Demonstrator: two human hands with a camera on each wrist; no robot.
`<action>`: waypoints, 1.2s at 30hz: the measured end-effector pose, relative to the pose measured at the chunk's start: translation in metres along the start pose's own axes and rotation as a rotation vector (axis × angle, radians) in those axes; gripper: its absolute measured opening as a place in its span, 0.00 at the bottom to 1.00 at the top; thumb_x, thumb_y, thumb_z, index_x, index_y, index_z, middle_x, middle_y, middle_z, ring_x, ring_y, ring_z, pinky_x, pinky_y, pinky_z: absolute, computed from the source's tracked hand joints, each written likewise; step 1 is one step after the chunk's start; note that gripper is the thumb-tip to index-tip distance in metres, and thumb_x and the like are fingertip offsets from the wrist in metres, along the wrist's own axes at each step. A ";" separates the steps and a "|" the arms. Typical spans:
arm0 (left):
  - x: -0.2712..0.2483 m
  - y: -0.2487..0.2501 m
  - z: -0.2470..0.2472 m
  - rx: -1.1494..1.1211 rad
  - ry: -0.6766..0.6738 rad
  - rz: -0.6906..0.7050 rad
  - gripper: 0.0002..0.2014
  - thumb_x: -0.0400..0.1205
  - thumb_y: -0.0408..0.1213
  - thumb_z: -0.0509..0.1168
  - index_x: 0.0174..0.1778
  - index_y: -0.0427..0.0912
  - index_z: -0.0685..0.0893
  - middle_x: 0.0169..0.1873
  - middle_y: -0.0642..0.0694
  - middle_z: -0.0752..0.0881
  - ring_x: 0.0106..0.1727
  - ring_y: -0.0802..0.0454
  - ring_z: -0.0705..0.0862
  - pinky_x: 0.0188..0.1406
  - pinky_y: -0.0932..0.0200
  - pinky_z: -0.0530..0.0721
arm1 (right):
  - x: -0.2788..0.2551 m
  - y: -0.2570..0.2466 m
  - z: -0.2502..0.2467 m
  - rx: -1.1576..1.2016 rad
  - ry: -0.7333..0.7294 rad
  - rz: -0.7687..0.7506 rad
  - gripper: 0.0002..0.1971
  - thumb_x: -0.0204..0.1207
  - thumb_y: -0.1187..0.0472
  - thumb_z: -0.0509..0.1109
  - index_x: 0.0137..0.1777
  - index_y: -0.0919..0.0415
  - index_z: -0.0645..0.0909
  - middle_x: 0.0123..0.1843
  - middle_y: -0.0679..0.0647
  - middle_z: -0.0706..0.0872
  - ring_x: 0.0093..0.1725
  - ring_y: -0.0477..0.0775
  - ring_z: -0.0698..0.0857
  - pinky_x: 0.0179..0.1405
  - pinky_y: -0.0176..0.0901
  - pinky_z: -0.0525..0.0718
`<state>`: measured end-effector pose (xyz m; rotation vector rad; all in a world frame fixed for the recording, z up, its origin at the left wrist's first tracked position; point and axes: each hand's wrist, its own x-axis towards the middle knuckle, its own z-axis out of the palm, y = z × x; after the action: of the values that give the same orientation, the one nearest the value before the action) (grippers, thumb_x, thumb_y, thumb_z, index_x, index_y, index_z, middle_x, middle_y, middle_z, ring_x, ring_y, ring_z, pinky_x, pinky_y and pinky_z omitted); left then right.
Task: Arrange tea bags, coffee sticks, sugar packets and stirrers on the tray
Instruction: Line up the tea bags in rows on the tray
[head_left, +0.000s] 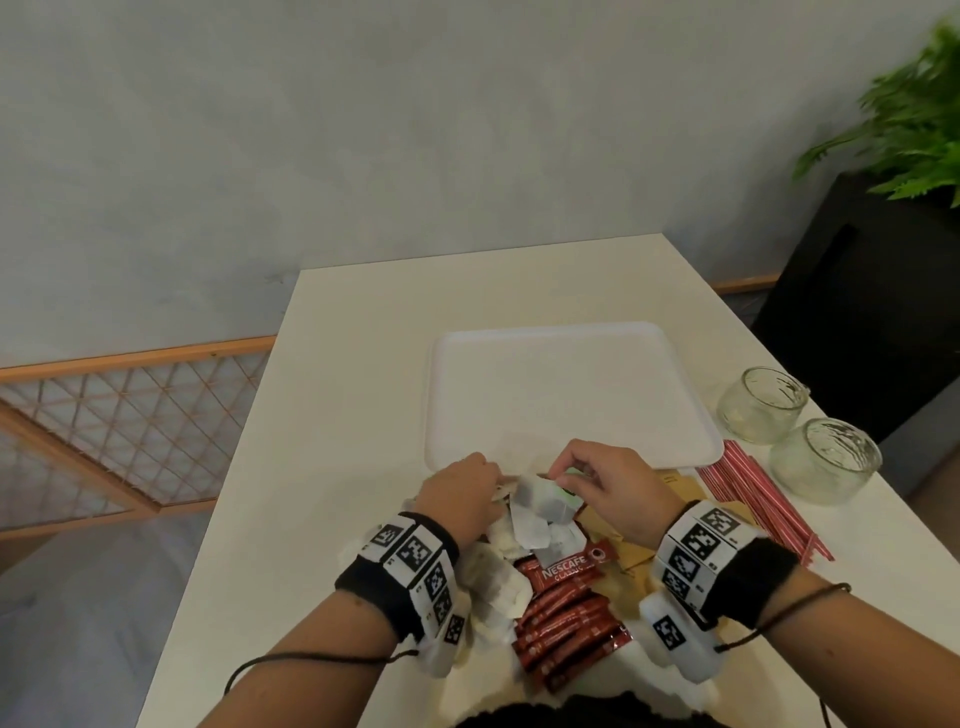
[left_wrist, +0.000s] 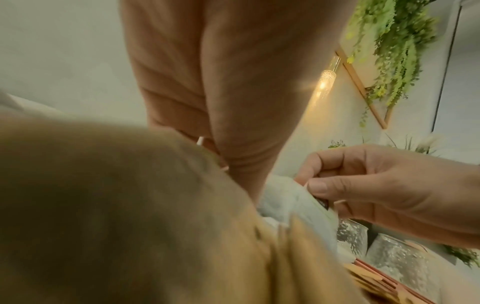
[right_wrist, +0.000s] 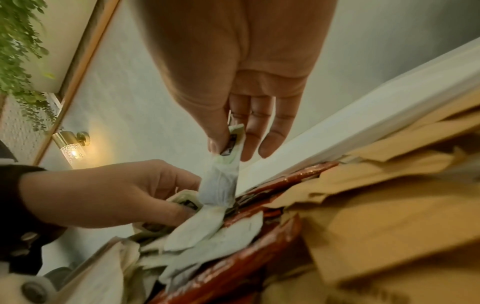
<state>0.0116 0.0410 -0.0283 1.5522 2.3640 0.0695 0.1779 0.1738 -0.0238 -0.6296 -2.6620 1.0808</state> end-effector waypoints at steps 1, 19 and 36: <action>0.002 -0.002 -0.002 0.014 0.017 -0.016 0.14 0.86 0.42 0.59 0.63 0.42 0.82 0.59 0.45 0.80 0.60 0.45 0.82 0.53 0.54 0.79 | 0.000 -0.001 -0.003 -0.005 -0.003 -0.014 0.06 0.82 0.59 0.68 0.47 0.45 0.81 0.38 0.35 0.82 0.42 0.29 0.80 0.38 0.25 0.71; 0.012 0.003 -0.040 -1.559 -0.087 -0.293 0.21 0.80 0.49 0.72 0.62 0.38 0.82 0.62 0.35 0.83 0.58 0.37 0.88 0.49 0.40 0.90 | 0.061 -0.016 -0.024 0.042 -0.045 -0.118 0.04 0.82 0.58 0.68 0.50 0.50 0.84 0.45 0.40 0.87 0.45 0.39 0.83 0.48 0.35 0.81; 0.089 -0.068 -0.055 -1.441 0.263 -0.439 0.11 0.81 0.35 0.71 0.54 0.30 0.85 0.44 0.35 0.87 0.38 0.45 0.88 0.40 0.46 0.92 | 0.179 0.010 -0.004 0.522 -0.066 0.272 0.05 0.75 0.70 0.75 0.50 0.65 0.86 0.32 0.59 0.88 0.28 0.47 0.86 0.34 0.37 0.87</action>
<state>-0.0973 0.1007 -0.0107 0.3137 1.8094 1.5105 0.0235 0.2642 -0.0232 -0.8622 -2.2300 1.8076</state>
